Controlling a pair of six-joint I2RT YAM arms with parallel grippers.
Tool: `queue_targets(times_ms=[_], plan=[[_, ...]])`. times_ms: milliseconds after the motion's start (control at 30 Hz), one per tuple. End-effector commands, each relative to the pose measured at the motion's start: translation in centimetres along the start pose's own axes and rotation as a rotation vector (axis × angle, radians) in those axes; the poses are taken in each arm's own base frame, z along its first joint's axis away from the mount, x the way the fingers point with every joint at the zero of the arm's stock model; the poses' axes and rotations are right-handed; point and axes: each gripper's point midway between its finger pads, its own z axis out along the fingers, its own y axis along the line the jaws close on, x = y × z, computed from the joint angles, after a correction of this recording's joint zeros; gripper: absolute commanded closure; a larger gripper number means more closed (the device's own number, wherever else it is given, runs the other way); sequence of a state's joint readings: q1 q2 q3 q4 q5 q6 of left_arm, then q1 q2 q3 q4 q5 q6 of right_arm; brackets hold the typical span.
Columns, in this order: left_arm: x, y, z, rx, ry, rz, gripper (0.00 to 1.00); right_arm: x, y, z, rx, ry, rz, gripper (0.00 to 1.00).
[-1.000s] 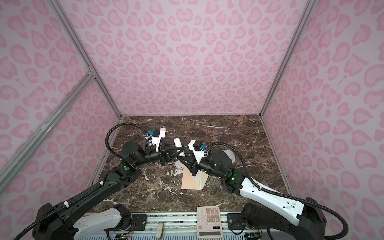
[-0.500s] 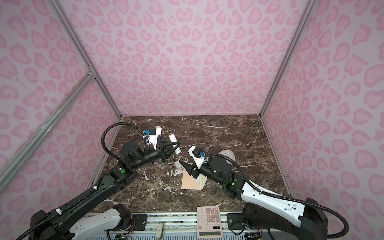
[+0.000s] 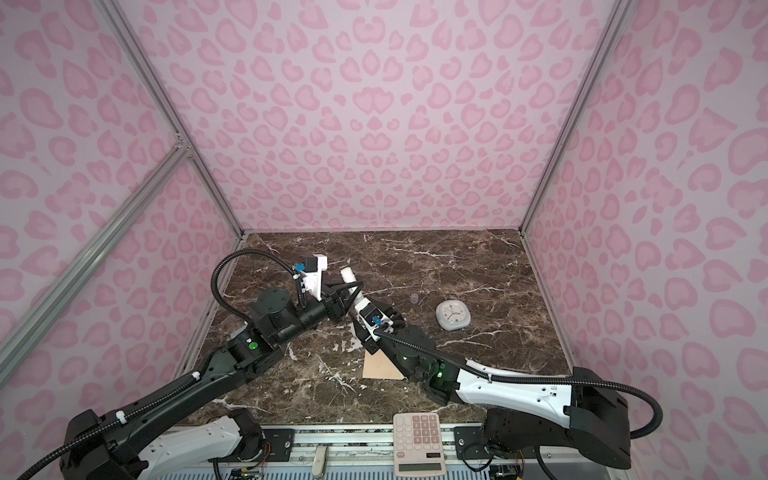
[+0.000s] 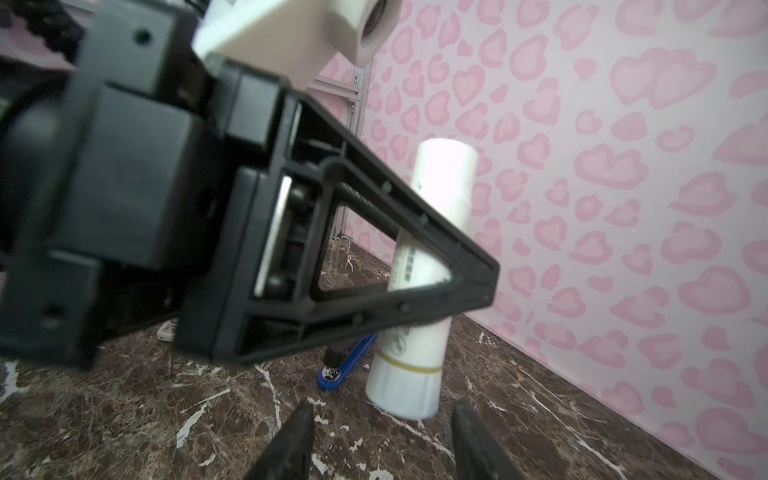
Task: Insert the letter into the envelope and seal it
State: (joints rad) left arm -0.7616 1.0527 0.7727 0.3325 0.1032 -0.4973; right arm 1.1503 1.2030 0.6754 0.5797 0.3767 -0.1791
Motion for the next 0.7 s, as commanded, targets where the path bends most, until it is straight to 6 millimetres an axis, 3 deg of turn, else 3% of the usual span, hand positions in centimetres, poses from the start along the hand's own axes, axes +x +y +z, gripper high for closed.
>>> queue_targets(times_ms=[0, 667], plan=[[-2.3, -0.5, 0.0, -0.008, -0.1, 0.009, 0.96, -1.4, -1.4, 0.4, 0.09, -0.044, 0.009, 0.46], [-2.0, -1.3, 0.5, 0.011, -0.086, 0.006, 0.96, -1.1, -1.9, 1.6, 0.16, -0.026, -0.003, 0.6]])
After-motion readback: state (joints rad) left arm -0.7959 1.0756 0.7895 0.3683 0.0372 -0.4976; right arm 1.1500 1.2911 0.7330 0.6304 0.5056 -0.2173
